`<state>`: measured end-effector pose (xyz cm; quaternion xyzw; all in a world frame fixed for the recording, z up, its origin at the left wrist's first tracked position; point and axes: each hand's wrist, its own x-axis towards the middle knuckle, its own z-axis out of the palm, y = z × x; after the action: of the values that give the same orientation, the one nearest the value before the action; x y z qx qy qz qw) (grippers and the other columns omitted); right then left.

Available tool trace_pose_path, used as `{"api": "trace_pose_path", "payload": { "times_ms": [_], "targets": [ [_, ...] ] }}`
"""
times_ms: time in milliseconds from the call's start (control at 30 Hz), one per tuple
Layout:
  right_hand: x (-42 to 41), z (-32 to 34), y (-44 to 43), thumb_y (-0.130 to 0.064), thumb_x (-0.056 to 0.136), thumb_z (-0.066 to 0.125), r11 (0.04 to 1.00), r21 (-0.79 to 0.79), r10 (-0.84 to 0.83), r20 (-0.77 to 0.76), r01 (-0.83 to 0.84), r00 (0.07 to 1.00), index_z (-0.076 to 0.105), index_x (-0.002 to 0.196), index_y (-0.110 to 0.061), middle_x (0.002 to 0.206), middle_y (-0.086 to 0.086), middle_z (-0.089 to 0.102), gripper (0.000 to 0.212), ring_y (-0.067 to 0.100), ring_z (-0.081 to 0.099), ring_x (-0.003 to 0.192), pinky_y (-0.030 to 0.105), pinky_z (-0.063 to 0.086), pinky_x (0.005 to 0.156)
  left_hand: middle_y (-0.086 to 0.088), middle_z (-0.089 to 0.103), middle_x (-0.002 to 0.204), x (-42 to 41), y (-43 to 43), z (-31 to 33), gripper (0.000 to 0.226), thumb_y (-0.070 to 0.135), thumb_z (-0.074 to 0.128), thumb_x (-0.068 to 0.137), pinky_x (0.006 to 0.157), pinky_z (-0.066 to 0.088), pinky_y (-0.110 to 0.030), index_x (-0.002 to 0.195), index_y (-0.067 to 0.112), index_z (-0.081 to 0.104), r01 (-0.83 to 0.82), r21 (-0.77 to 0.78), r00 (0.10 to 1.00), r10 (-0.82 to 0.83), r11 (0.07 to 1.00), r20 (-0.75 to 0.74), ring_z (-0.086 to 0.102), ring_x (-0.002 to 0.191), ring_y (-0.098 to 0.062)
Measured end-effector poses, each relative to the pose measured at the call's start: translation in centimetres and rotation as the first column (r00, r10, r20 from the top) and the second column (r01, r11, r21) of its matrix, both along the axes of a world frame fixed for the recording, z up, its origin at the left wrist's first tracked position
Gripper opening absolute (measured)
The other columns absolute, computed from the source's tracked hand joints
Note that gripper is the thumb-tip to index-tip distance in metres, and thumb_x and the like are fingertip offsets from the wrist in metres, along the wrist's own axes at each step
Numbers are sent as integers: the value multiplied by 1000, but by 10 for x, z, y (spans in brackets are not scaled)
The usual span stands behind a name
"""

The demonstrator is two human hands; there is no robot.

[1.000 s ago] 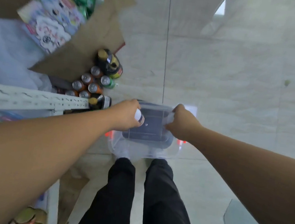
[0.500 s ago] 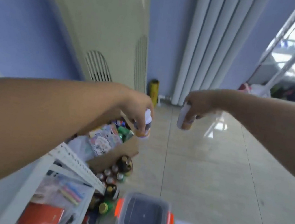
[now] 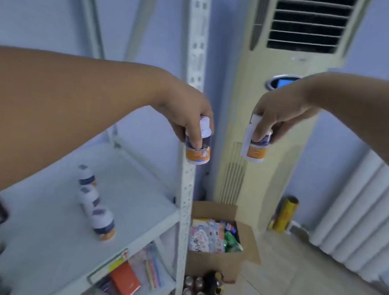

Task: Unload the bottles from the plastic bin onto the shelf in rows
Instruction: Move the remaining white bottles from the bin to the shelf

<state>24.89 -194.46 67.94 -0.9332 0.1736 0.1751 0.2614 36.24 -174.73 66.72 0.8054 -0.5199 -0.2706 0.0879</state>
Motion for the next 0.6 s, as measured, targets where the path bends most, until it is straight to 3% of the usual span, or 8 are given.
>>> {"api": "trace_pose_path", "payload": {
  "times_ms": [67, 200, 300, 367, 500, 600],
  "targets": [
    [25, 2, 34, -4, 85, 72, 996, 3, 87, -2, -87, 996, 65, 111, 9, 107, 21, 74, 30, 29, 72, 102, 36, 60, 87, -7, 40, 76, 10, 37, 4, 18, 6, 72, 83, 72, 60, -26, 82, 7, 55, -77, 11, 997, 77, 997, 4, 58, 76, -15],
    [70, 3, 102, -6, 81, 77, 980, 32, 196, 18, -196, 981, 65, 110, 6, 106, 22, 74, 33, 30, 74, 97, 37, 60, 87, -4, 40, 71, 28, 108, 7, 30, 7, 73, 83, 66, 55, -20, 70, 11, 47, -201, 35, 979, 199, 979, 36, 56, 69, -15],
    [98, 0, 152, -8, 82, 77, 966, 18, 259, 22, -259, 966, 69, 106, 3, 107, 21, 74, 28, 31, 73, 101, 41, 57, 93, -6, 55, 78, 43, 160, 6, 21, 6, 76, 82, 66, 57, -20, 81, 2, 55, -318, 21, 946, 315, 948, 70, 65, 75, -14],
    [116, -1, 184, -9, 82, 77, 956, -3, 292, 33, -292, 956, 70, 105, 1, 105, 20, 75, 27, 29, 74, 98, 40, 58, 92, -6, 67, 95, 53, 197, 4, 23, 8, 80, 79, 63, 57, -18, 97, 5, 66, -403, -23, 909, 403, 915, 108, 71, 82, -13],
    [149, -6, 241, -12, 81, 79, 945, -33, 327, 71, -326, 942, 70, 106, 0, 102, 17, 75, 30, 25, 76, 89, 31, 62, 78, -8, 68, 114, 71, 266, -5, 41, 13, 81, 78, 63, 59, -18, 115, 6, 65, -471, -68, 869, 476, 880, 136, 71, 87, -12],
    [170, -16, 275, -13, 79, 81, 946, -39, 325, 117, -323, 938, 67, 106, 1, 103, 15, 73, 34, 23, 75, 87, 28, 63, 72, -6, 67, 111, 83, 308, -12, 42, 15, 82, 78, 64, 60, -19, 116, 13, 64, -502, -83, 846, 508, 861, 162, 71, 86, -14]
  ]
}}
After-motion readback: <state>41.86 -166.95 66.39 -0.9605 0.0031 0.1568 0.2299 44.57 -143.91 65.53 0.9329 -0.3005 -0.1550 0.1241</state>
